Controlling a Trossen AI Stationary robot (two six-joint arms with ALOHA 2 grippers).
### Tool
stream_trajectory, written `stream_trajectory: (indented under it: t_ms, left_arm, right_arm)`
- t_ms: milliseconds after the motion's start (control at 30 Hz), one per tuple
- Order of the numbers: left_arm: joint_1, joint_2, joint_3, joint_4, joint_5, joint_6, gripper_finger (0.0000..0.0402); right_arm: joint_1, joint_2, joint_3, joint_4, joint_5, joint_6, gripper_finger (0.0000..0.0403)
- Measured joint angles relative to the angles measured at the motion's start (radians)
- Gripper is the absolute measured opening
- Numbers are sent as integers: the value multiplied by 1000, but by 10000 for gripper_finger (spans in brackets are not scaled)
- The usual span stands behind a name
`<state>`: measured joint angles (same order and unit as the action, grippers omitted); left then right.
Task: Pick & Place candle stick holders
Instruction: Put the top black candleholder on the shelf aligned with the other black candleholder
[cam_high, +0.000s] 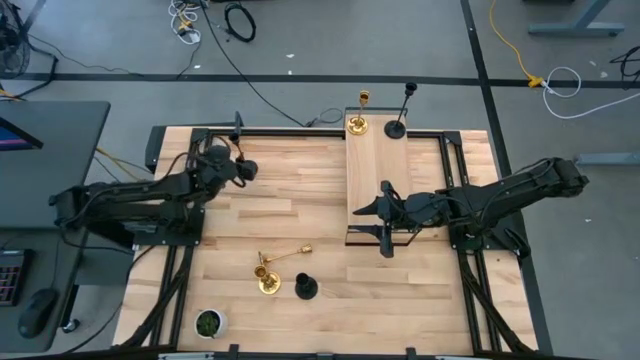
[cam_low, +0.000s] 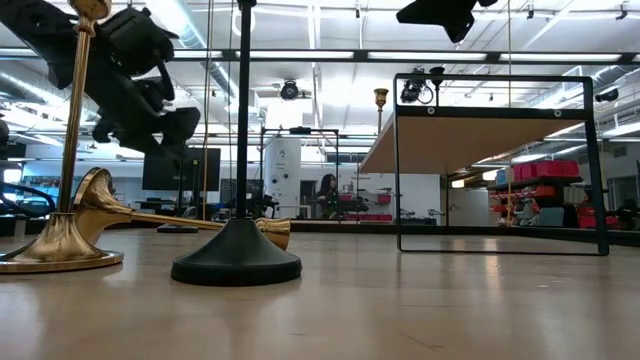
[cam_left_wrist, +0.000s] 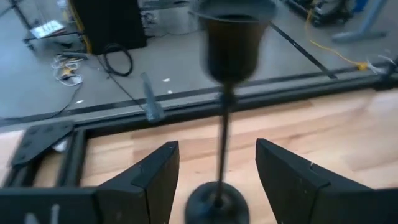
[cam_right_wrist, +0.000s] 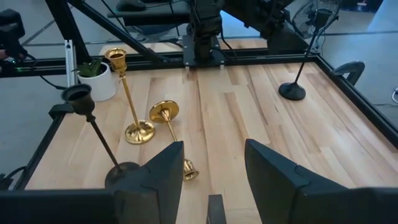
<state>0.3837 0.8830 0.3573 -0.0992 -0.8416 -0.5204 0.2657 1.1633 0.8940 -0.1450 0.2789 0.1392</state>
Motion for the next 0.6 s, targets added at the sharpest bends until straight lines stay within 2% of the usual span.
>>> stream_trajectory:
  t_ms: [267,433,600]
  left_arm:
    - [76,96,0,106,29,87,211]
    - [131,161,0,188,111,97,207]
    - [170,226,0,255,207,135,168]
  right_arm:
    - [0,0,0,3,0,8,168]
    - [0,0,0,3,0,10,168]
    - [0,0,0,3,0,7,168]
